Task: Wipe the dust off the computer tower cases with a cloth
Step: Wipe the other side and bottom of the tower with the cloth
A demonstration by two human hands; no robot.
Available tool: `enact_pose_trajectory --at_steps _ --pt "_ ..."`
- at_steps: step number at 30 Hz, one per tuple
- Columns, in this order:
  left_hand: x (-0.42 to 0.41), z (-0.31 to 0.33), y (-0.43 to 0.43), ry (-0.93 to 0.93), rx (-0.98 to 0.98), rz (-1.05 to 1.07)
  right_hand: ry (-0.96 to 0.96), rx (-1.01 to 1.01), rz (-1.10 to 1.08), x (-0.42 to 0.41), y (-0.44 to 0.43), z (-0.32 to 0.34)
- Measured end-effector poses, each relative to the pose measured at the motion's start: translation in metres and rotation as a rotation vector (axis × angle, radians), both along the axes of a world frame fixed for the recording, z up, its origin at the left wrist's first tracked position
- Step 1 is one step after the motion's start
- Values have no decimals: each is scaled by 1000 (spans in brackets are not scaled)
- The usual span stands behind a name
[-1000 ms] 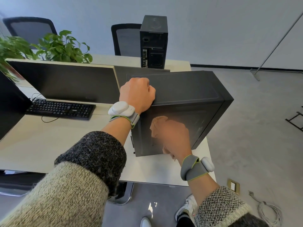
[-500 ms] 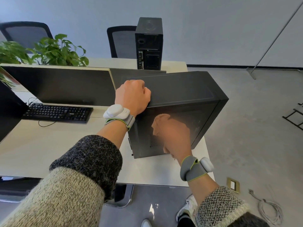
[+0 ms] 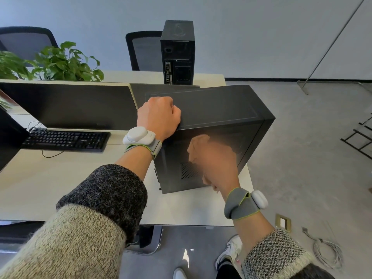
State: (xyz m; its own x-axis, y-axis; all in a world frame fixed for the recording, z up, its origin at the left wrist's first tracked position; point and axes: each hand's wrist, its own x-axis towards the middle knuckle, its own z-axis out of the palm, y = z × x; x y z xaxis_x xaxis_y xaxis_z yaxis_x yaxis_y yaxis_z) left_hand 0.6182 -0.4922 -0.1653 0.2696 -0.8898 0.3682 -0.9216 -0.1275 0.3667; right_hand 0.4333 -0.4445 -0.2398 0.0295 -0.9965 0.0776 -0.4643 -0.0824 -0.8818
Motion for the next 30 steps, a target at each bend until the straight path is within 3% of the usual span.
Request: enact_pose_trajectory --at_steps 5,9,16,22,27,30 --pt "1 -1 0 -2 -11 1 14 -1 -30 -4 0 -11" --pt "1 -2 0 -16 -9 -3 -35 190 -34 -13 8 -23" --pt "1 -3 0 -2 -21 -2 -62 18 -89 -15 -6 -6" --pt "-4 0 2 -44 -28 38 -82 265 -11 -30 0 -21" --pt "-17 12 -2 -157 -13 33 -117 80 -12 -32 -11 1" --pt "-34 16 -11 -70 -17 45 -163 93 2 -37 -13 -1"
